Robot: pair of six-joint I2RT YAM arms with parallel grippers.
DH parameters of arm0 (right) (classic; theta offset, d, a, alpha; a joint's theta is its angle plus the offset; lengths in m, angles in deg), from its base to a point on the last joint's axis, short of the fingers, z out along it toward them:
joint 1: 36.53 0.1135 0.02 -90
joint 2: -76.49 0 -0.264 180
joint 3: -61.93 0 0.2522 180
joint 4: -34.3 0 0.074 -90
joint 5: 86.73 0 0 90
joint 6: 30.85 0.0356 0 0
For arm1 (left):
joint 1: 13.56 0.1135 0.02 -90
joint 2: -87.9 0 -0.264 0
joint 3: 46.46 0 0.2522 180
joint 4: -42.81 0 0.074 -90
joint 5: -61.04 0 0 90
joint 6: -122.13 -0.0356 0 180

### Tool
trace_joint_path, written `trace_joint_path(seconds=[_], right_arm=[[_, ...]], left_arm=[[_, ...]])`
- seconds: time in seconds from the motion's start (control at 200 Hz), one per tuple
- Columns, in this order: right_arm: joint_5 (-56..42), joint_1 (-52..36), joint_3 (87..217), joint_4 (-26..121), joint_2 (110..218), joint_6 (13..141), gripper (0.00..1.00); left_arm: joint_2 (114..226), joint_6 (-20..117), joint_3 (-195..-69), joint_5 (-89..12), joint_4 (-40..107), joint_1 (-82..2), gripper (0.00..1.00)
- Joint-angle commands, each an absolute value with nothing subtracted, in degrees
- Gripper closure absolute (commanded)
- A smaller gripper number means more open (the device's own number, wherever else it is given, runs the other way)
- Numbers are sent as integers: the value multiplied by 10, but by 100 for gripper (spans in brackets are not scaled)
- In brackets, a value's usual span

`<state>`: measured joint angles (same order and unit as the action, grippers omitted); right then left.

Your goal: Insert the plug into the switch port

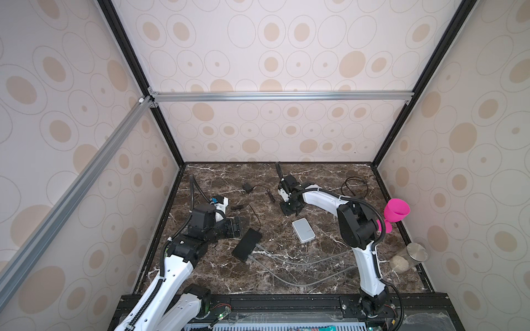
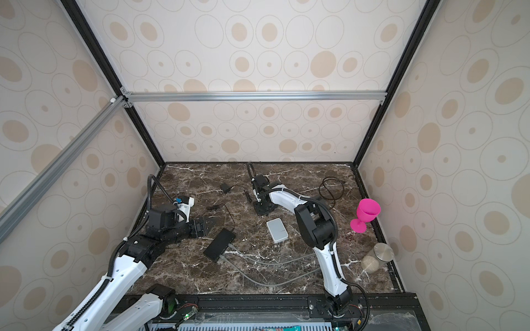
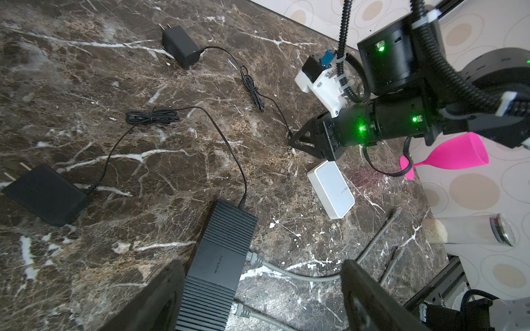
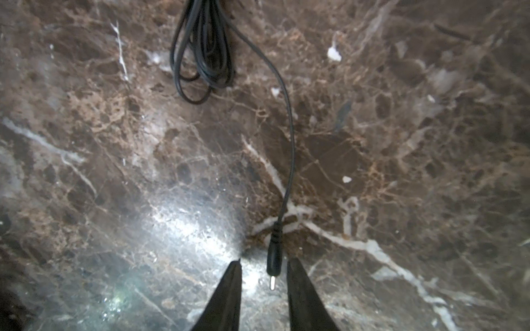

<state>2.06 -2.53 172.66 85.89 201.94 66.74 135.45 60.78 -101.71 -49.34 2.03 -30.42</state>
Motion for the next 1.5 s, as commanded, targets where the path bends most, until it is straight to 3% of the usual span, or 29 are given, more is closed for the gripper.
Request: trace_joint_path(seconds=[0.0,0.15,0.38,0.835,0.935,1.0,1.29,1.391,1.496], right_arm=[[35,-27,1737,878,2036,659,72],[32,-28,1742,888,2046,655,83],[26,-28,1700,863,2020,659,88],[-59,-26,1534,804,1797,662,89],[-106,-26,1493,795,1745,667,89],[-137,-25,1467,792,1718,680,89],[-215,5,1326,700,1599,825,89],[-230,21,1260,603,1564,934,88],[-198,38,1212,531,1530,1026,88]], left_arm=[[1347,607,-1018,-489,24,-301,15],[1352,606,-1018,-488,23,-301,15],[1355,606,-1019,-485,21,-300,15],[1343,634,-1002,-515,49,-302,16],[1326,692,-926,-596,155,-306,29],[1319,754,-870,-628,241,-314,30],[1394,868,-811,-618,447,-433,27],[1443,873,-810,-607,525,-500,34],[1480,848,-834,-563,502,-555,40]])
